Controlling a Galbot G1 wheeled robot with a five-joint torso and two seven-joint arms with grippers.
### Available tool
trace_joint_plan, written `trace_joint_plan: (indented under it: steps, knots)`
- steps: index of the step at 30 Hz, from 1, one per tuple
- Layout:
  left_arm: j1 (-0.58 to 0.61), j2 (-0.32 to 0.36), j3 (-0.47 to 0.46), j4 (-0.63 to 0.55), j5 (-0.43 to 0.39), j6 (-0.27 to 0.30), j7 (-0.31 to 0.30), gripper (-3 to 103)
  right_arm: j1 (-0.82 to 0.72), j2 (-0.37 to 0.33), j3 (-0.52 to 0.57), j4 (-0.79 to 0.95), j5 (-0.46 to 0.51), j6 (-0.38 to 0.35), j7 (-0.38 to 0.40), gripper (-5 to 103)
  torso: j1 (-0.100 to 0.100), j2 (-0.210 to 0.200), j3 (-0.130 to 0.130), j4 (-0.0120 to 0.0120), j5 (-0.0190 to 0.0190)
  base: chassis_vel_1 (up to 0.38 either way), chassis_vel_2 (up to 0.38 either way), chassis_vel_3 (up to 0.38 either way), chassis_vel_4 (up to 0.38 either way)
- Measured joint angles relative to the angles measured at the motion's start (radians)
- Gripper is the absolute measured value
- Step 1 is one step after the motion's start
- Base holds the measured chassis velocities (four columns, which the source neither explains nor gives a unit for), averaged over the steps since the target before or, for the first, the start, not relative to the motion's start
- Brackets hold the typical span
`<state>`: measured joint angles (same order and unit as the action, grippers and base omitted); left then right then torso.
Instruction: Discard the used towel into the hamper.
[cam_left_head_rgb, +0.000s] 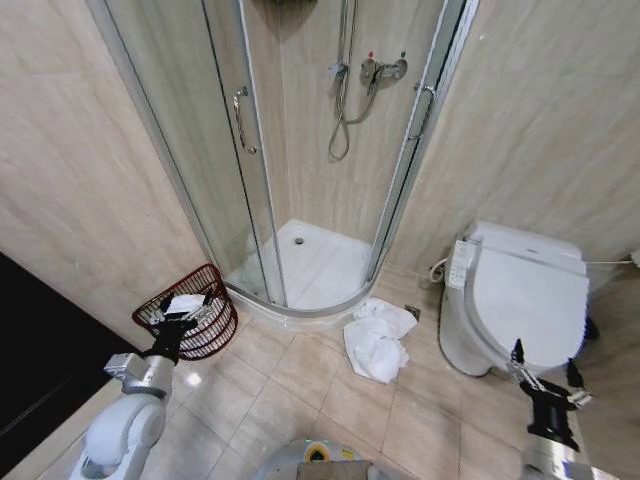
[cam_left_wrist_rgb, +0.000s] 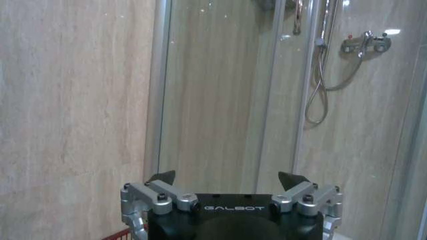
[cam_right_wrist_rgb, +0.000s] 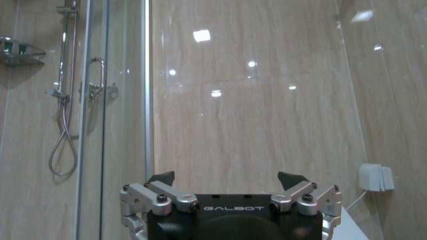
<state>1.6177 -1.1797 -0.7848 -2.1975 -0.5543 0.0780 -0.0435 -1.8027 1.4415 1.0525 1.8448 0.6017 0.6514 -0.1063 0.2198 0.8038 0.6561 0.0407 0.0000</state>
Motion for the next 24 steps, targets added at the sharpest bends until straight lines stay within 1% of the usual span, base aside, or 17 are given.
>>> trace_joint_plan:
  steps: [7,15,24]
  knots:
    - [0.0,0.0,0.0,0.0,0.0,0.0,0.0,100,-0.005,0.004,0.003,0.007,0.0,-0.001,-0.002,100,-0.014,-0.029,-0.016,0.0,0.0,0.0,0.0,0.0,0.0]
    - [0.0,0.0,0.0,0.0,0.0,0.0,0.0,100,-0.007,0.005,0.01,0.007,-0.011,-0.003,0.02,100,-0.032,-0.068,-0.037,0.0,0.0,0.0,0.0,0.0,0.0]
    - [0.0,0.0,0.0,0.0,0.0,0.0,0.0,100,-0.008,-0.001,0.01,0.006,-0.017,-0.005,0.021,100,-0.047,-0.102,-0.056,0.0,0.0,0.0,0.0,0.0,0.0]
